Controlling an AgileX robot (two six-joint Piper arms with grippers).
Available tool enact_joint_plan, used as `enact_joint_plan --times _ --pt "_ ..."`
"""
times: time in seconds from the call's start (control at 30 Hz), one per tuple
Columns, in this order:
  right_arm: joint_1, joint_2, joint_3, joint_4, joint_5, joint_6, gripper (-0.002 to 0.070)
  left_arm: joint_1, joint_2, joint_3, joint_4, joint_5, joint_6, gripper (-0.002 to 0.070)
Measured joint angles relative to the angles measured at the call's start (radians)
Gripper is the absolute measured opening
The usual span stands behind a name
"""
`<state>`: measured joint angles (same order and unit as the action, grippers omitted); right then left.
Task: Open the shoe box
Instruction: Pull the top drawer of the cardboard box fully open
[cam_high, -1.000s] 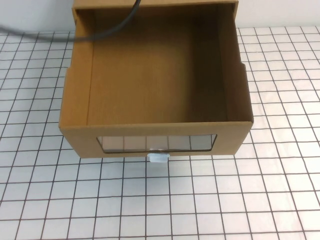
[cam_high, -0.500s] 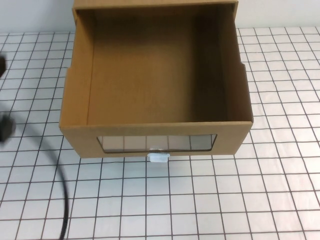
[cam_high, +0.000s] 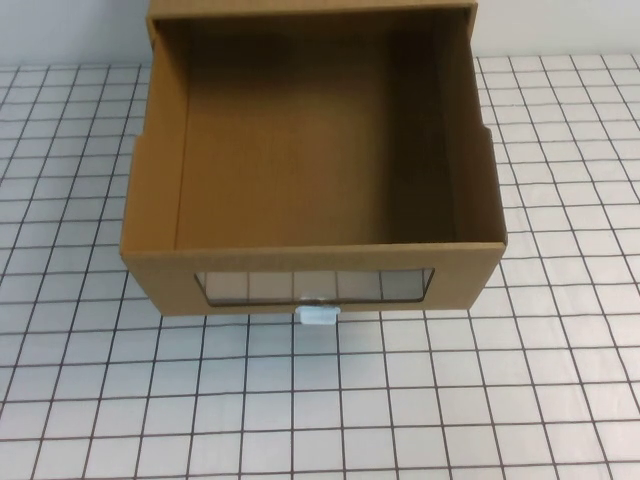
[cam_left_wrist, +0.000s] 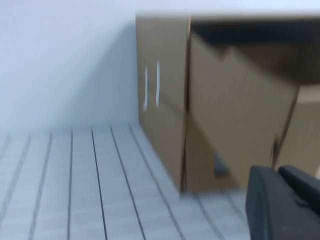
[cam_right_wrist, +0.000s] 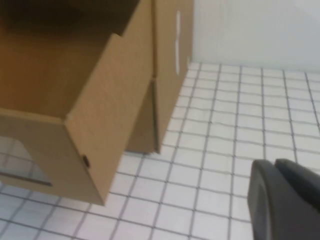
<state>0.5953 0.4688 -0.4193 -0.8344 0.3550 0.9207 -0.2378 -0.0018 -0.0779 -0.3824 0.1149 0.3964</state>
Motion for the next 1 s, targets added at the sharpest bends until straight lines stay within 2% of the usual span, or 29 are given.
enact_joint_plan --times 0.17,0.47,1.0 --pt "0.0 0.0 0.0 -0.009 -0.081 0.0 -0.0013 0.0 -0.007 0.101 0.0 0.03 -0.017 -0.0002" --pt "-0.002 0.0 0.0 -0.018 -0.097 0.0 -0.0013 0.0 -0.007 0.105 0.0 0.121 -0.024 -0.0002" --pt "-0.002 0.0 0.0 -0.027 -0.099 0.0 -0.0014 0.0 -0.008 0.105 0.0 0.128 -0.024 -0.0002"
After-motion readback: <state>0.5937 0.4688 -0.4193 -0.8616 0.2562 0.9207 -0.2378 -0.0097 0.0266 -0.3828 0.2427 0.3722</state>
